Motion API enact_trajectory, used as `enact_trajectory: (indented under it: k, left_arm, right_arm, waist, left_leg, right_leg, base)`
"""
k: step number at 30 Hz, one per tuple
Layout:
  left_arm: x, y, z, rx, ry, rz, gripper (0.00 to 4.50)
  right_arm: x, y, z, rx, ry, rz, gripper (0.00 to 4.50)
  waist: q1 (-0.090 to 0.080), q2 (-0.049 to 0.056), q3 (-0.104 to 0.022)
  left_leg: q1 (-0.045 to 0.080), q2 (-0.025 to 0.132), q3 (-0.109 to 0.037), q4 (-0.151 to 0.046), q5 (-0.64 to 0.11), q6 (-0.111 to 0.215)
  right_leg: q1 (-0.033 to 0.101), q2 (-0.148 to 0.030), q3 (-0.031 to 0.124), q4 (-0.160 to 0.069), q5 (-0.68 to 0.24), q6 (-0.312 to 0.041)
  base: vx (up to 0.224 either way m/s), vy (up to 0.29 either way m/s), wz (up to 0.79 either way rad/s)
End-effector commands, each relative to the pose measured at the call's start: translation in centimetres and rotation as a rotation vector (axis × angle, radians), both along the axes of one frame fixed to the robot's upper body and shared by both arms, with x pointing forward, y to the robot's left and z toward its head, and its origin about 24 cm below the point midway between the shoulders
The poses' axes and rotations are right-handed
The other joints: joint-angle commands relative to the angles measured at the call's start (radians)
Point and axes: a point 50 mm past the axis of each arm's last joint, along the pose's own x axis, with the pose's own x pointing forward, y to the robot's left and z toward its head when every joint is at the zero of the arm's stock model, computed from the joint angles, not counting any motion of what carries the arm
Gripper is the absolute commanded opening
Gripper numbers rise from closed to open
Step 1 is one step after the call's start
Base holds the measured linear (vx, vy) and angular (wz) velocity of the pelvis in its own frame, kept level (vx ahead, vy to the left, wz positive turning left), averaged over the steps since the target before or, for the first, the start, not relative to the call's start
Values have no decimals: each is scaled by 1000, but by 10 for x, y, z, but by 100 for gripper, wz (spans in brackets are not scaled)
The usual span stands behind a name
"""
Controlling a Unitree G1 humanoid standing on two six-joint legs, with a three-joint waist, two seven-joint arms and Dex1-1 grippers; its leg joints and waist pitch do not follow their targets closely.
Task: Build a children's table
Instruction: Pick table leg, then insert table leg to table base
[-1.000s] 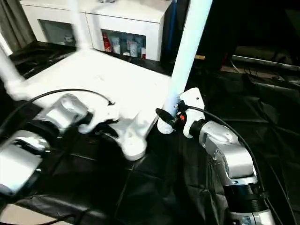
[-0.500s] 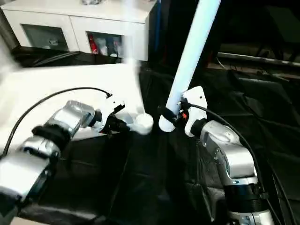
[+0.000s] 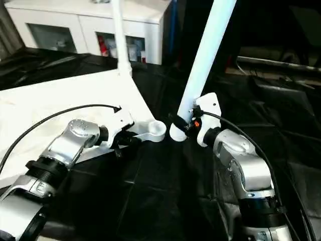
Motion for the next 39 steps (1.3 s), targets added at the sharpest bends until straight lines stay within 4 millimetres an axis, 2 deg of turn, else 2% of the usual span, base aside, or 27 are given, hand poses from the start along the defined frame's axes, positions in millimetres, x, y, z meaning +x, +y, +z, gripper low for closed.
enact_trajectory:
  k: [1, 5, 13, 14, 17, 19, 20, 23, 28, 31, 36, 39]
  left_arm:
    - [-1, 7, 0, -1, 22, 44, 102]
    - [-2, 10, 3, -20, 24, 50, 97]
    - [-4, 16, 5, -15, 26, 46, 97]
    - [-5, 17, 5, -10, 30, 45, 68]
    - [-5, 18, 3, -15, 36, 54, 61]
    - [-6, 18, 2, -15, 36, 56, 44]
    - [-7, 18, 0, -8, 45, 43, 18]
    - [-10, 17, -4, 9, 59, 19, 8]
    - [-14, 16, -5, 14, 66, -11, 0]
    - [-15, 16, -5, 23, 57, -28, 0]
    - [-15, 15, -1, -15, 25, -54, 0]
    - [-18, 15, 0, -16, 18, -84, 0]
  right_arm:
    - [0, -1, 0, 1, 9, 1, 187]
    - [1, -1, 1, -1, 8, 2, 187]
    - [1, -1, 1, -6, 4, 8, 187]
    - [1, -1, 2, -6, 2, 8, 187]
    - [2, 0, 4, -2, -8, 7, 187]
    - [3, 0, 6, 2, -12, 7, 187]
    - [4, 1, 9, 11, -19, 11, 187]
    - [7, 3, 13, 21, -28, 19, 187]
    - [14, 12, 22, 59, -33, 53, 187]
    - [17, 18, 27, 88, -25, 82, 187]
    - [18, 30, 20, 50, 58, 193, 187]
    - [21, 35, 12, -9, 92, 218, 187]
  waist:
    - [4, -11, -72]
    - [5, -11, -71]
    - [7, -10, -72]
    - [8, -9, -73]
    - [8, -10, -72]
    - [8, -9, -72]
    - [7, -10, -71]
    - [5, -9, -72]
    - [-4, -9, -74]
    - [-3, -9, -76]
    - [-3, -12, -76]
    - [-4, -10, -74]
  left_leg:
    - [23, 45, -17, -80, -336, -9]
    - [22, 42, -17, -80, -340, -12]
    - [22, 43, -17, -81, -337, -14]
    - [22, 44, -17, -81, -332, -14]
    - [21, 43, -16, -81, -330, -14]
    - [21, 43, -16, -81, -334, -15]
    - [21, 42, -16, -82, -337, -16]
    - [20, 42, -19, -83, -342, -19]
    - [19, 43, -17, -82, -321, -14]
    - [21, 42, -14, -79, -305, -8]
    - [16, 43, -16, -80, -281, -4]
    - [19, 43, -13, -79, -293, -12]
  right_leg:
    - [36, -56, 37, -86, -385, -187]
    - [36, -56, 36, -90, -408, -173]
    - [34, -55, 37, -88, -390, -171]
    - [34, -55, 38, -87, -382, -173]
    - [35, -55, 38, -87, -376, -174]
    - [35, -55, 38, -88, -381, -173]
    - [35, -55, 38, -89, -390, -170]
    - [35, -55, 37, -89, -408, -161]
    - [37, -53, 38, -81, -337, -189]
    - [37, -53, 39, -80, -319, -200]
    - [43, -53, 37, -74, -297, -207]
    - [38, -55, 39, -78, -321, -206]
  base:
    - [0, 0, 0]
    - [0, 0, 0]
    - [0, 0, 0]
    - [0, 0, 0]
    - [0, 0, 0]
    - [0, 0, 0]
    - [0, 0, 0]
    - [0, 0, 0]
    - [0, 0, 0]
    - [0, 0, 0]
    - [0, 0, 0]
    - [0, 0, 0]
